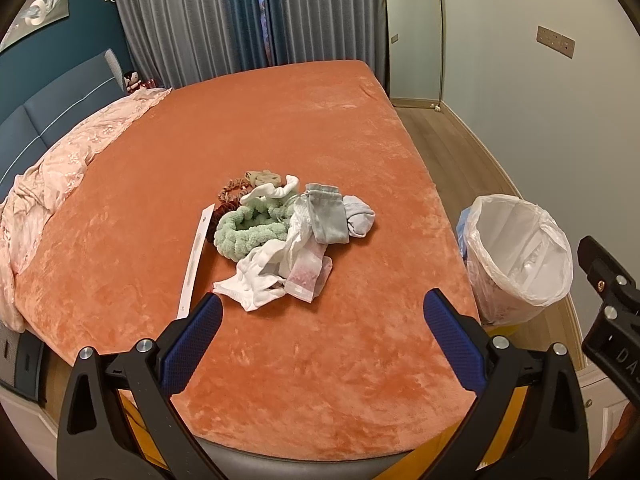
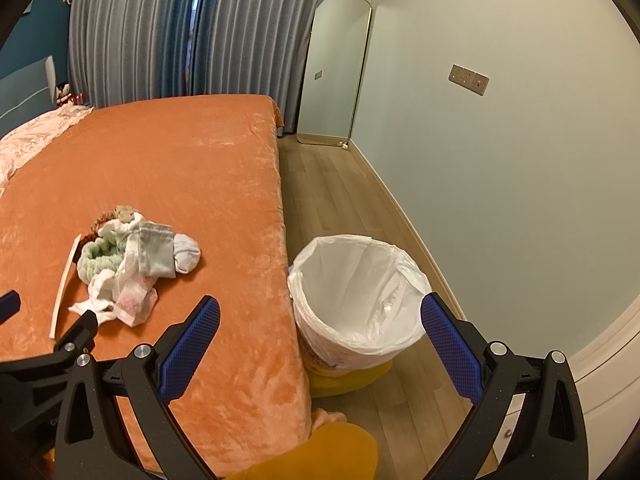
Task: Collect trash
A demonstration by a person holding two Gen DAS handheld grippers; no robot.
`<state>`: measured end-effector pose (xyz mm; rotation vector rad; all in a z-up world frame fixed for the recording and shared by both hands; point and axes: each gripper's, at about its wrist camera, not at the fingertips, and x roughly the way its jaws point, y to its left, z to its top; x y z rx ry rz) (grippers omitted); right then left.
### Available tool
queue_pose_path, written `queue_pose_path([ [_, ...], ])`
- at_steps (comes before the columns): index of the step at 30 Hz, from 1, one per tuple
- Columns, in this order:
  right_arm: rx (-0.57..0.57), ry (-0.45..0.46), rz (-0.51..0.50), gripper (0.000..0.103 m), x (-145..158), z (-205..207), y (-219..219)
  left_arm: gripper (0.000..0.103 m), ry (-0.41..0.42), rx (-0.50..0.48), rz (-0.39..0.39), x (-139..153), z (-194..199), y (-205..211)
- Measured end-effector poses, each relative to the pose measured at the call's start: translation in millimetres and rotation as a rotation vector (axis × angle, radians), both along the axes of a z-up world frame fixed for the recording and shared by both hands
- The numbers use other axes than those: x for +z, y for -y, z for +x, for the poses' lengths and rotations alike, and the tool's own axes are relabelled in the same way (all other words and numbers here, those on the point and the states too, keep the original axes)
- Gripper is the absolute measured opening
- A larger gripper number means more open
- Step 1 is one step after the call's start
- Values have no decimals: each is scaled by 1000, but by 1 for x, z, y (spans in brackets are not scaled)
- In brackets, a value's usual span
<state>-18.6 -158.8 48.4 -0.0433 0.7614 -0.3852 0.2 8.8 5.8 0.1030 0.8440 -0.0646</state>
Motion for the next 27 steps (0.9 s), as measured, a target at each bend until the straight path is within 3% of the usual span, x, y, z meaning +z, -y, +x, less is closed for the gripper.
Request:
queue_pose_path([
  [7, 21, 2, 14, 96, -3, 8, -20, 96, -11, 40, -35, -12, 16, -31],
  [14, 74, 6, 5, 96, -9, 26, -51, 96, -52, 116, -92, -37, 44, -91],
  [18, 94, -6, 33, 96, -25, 45, -73, 96, -54, 214, -74, -57, 57, -130],
  [22, 139, -39, 98, 96, -49, 66, -96, 96, -82, 236, -41, -80, 72, -160],
  [27, 194, -86, 146, 96, -80, 94, -130, 96, -120, 243, -64, -109, 91, -190],
])
